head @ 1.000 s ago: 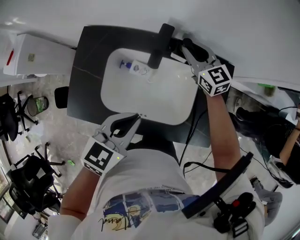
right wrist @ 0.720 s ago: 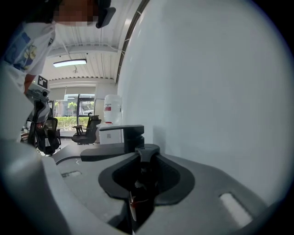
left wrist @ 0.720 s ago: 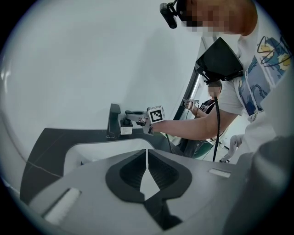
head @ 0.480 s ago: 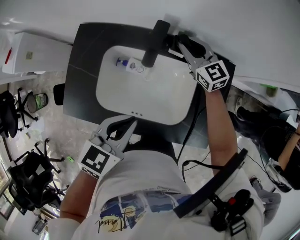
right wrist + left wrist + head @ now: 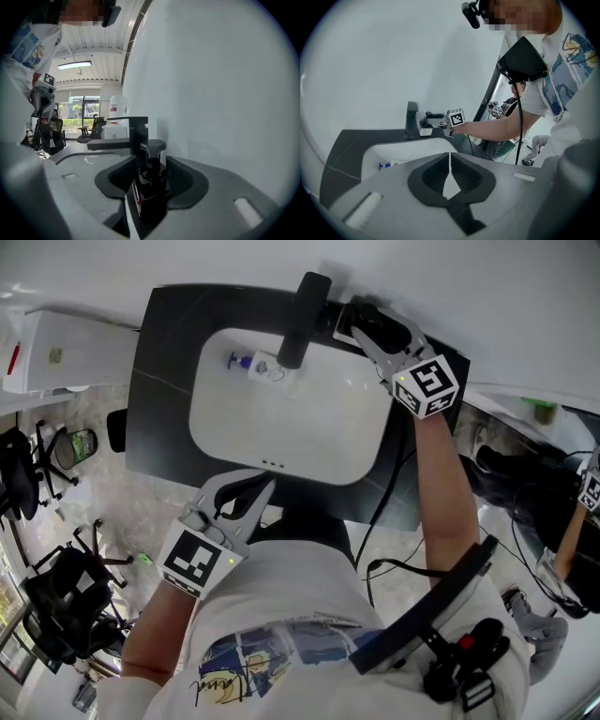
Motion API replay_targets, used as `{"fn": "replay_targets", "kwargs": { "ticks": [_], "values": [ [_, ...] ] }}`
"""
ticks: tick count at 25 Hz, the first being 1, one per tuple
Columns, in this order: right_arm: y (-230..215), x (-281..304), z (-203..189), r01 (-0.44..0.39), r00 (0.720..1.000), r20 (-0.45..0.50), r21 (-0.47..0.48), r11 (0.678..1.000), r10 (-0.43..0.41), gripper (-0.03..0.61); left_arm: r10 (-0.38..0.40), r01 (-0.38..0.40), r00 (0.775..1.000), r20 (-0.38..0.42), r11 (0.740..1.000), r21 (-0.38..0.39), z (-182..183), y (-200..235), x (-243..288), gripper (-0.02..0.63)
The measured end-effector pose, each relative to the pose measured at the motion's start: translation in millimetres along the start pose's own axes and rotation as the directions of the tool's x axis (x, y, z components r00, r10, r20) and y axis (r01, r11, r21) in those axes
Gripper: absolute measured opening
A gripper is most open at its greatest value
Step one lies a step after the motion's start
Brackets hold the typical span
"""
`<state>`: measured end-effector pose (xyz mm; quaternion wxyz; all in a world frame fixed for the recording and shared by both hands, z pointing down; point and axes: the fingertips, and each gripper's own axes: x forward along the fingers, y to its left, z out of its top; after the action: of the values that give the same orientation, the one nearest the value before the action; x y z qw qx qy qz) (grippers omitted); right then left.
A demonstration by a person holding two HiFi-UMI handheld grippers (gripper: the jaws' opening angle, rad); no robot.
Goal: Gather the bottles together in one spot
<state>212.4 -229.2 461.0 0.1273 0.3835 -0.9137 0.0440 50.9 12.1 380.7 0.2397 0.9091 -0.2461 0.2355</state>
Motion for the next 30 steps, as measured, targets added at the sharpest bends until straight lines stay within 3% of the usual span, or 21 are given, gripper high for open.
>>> {"fn": "replay_targets", "kwargs": {
  "ticks": [3, 11, 18, 30],
  "values": [
    [-2.9, -4.2, -0.1, 0.029, 1.0, 0.0, 0.006, 1.0, -0.029, 0.208, -0.003, 0.003, 1.0, -0.002, 1.0, 0.0, -1.3, -1.0, -3.1, 0.017],
    [-1.8, -25.8, -2.9, 0.129, 0.991, -0.043, -0.016, 0.991, -0.13, 0.21, -0.033, 0.032, 0.999, 0.008, 0.999, 0.021, -2.4, -8.0, -7.7, 0.017],
    [40.9, -53.2, -12.3, 0.198, 0.976, -0.097, 0.011, 0.98, -0.196, 0.213, -0.046, 0.045, 0.998, 0.036, 0.999, 0.024, -11.8, -9.4, -24.4, 0.017],
    [166.8, -7.5, -43.0, 0.042, 0.964, -0.26, -0.033, 0.999, -0.05, 0.19, -0.004, 0.004, 0.997, 0.077, 1.0, 0.0, -30.7, 6.3, -70.8, 0.017]
  ]
}}
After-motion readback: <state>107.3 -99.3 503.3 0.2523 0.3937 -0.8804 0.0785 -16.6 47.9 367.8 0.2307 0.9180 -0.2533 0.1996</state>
